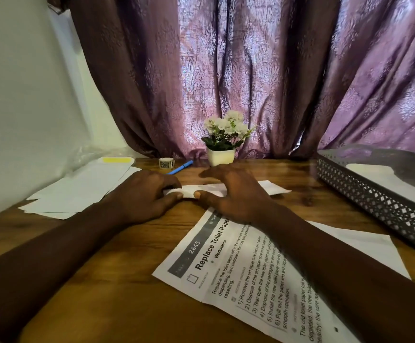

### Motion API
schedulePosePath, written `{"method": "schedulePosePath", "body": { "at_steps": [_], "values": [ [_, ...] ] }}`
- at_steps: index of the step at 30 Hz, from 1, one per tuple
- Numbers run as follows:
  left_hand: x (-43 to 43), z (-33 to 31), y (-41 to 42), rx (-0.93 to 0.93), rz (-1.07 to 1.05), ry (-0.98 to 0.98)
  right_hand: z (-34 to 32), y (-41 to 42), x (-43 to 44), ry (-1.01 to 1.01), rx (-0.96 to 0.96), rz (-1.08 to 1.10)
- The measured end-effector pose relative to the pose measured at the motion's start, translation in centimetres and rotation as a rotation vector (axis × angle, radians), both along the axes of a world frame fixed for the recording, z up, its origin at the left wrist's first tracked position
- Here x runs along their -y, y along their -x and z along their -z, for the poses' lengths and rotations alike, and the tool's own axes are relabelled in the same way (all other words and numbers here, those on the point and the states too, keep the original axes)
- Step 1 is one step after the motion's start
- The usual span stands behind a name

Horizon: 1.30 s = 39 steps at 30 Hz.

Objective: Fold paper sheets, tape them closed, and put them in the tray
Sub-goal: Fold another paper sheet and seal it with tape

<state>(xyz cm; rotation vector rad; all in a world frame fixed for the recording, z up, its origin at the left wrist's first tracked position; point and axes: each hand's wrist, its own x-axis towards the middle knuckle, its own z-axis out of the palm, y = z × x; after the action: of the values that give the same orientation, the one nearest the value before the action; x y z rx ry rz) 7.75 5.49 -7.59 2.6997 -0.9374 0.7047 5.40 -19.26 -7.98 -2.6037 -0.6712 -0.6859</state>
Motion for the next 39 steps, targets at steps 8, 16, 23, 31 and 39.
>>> {"method": "schedulePosePath", "body": {
  "at_steps": [8, 16, 23, 31, 39],
  "values": [
    [1.0, -0.1, -0.4, -0.218, 0.117, 0.937, -1.3, 0.1, -0.5, 0.159, 0.569, 0.209],
    [0.1, 0.5, -1.6, -0.434, -0.295, 0.608, 1.2, -0.8, -0.7, 0.162, -0.297, -0.05],
    [-0.7, 0.6, -2.8, -0.427, -0.45, 0.744, 1.2, -1.0, -0.9, 0.193, -0.333, -0.029],
    [-1.2, 0.9, -2.6, -0.15, -0.57, 0.301, 1.3, -1.5, -0.9, 0.219, -0.356, -0.01],
    [0.4, -1.6, -6.9, -0.061, -0.503, 0.392, 1.2, -1.8, -0.9, 0.171, -0.332, -0.031]
  ]
}}
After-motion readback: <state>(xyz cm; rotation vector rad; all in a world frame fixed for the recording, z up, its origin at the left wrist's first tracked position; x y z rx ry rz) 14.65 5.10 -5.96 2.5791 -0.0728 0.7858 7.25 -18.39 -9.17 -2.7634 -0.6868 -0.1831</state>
